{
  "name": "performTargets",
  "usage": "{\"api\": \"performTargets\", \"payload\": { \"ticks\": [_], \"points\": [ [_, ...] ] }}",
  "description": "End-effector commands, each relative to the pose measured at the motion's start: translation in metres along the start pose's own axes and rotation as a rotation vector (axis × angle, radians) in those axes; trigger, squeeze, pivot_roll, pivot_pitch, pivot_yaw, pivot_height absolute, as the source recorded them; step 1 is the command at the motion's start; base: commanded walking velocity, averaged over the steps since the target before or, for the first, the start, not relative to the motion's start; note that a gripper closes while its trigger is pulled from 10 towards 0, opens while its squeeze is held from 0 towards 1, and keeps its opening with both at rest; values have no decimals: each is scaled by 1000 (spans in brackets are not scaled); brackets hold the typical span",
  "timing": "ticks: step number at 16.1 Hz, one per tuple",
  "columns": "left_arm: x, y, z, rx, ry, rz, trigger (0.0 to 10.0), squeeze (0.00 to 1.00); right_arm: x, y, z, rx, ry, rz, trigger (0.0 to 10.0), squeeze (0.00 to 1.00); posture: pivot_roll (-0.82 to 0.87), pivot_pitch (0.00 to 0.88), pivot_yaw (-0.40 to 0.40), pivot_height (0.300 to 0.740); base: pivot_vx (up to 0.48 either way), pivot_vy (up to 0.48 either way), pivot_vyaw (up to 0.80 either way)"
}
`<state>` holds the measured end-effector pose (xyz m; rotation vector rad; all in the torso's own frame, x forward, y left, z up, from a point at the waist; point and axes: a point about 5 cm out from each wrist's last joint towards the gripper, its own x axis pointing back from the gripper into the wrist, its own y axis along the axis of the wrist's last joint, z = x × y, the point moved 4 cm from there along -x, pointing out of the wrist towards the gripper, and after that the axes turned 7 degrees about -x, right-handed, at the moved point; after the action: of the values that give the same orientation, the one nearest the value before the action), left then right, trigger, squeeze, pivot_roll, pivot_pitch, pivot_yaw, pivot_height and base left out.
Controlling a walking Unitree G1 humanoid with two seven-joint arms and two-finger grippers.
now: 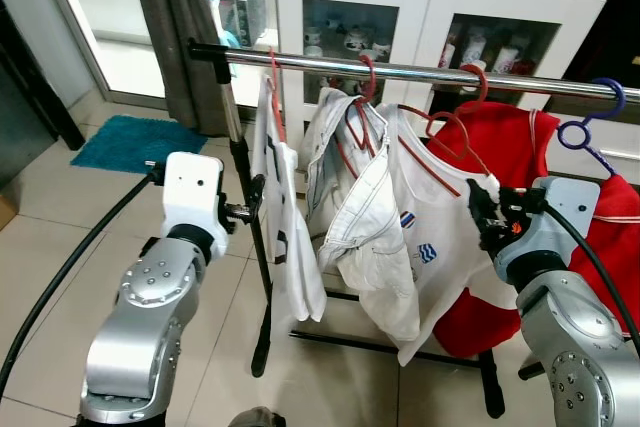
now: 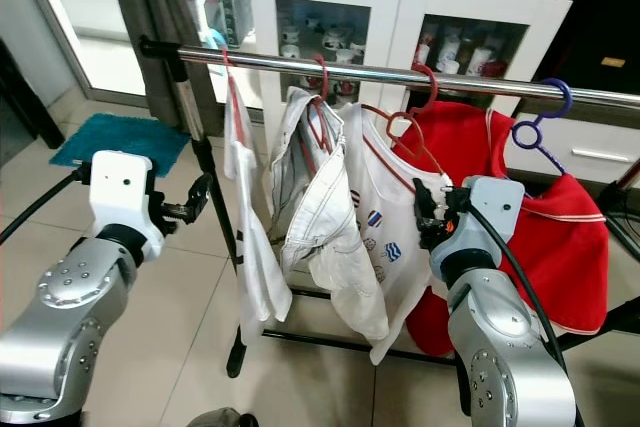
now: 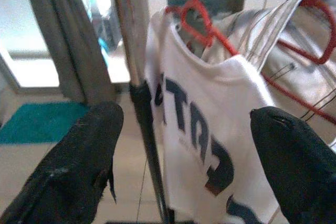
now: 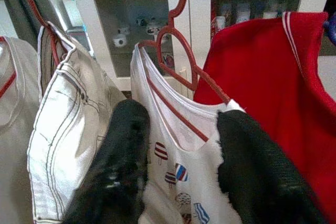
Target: Hang hanger
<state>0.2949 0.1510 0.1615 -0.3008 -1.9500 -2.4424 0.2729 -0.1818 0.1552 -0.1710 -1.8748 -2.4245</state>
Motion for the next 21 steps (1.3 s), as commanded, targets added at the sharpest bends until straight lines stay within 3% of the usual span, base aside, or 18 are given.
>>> {"api": "performTargets", "payload": {
  "ticks": [1, 4, 6, 7, 8, 9, 11, 12, 15, 20, 21],
  "points": [
    [2, 7, 2, -3, 16, -13, 10000, 1000, -2, 6, 7, -21, 55, -16, 10000, 1000, 55, 0, -25, 740, 0, 0, 0],
    [2, 14, -4, -58, -19, -67, 10000, 1000, -4, 9, 10, -73, 75, -14, 10000, 1000, 64, 0, -45, 740, 0, 0, 0],
    [2, 26, -7, -65, -29, -164, 10000, 1000, -8, 5, 11, -133, 55, 33, 10000, 1000, 55, 0, -31, 740, 0, 0, 0],
    [2, 26, -13, -48, -77, -155, 10000, 1000, -10, 2, 13, -108, 59, 69, 10000, 1000, 43, 0, -19, 740, 0, 0, 0],
    [0, 28, -18, -46, -99, -174, 10000, 1000, -11, 9, 17, 15, 68, 23, 10000, 1000, 22, 0, -12, 740, 0, 0, 0],
    [-2, 27, -21, -45, -112, -179, 10000, 1000, -12, 17, 16, 58, 58, -50, 10000, 1000, 20, 0, -17, 740, 0, 0, 0],
    [-5, 26, -24, -54, -116, -184, 10000, 1000, -13, 18, 16, 82, 64, -58, 10000, 1000, 26, 0, -16, 740, 0, 0, 0],
    [-5, 29, -25, -54, -116, -193, 10000, 1000, -14, 28, 17, 104, 52, -148, 10000, 1000, 18, 0, -12, 740, 0, 0, 0],
    [-8, 25, -27, -66, -106, -190, 10000, 1000, -18, 22, 38, 110, 164, -118, 10000, 1000, 10, 0, -18, 740, 0, -87, 0],
    [-3, 28, -22, -43, -64, -201, 10000, 984, -19, 5, 42, 28, 163, -48, 10000, 1000, 40, 0, -15, 740, 0, -282, 575],
    [-4, 26, -19, -19, -51, -185, 10000, 824, -18, 6, 46, -4, 193, -55, 10000, 1000, 41, 0, -12, 740, 0, 0, 0]
  ]
}}
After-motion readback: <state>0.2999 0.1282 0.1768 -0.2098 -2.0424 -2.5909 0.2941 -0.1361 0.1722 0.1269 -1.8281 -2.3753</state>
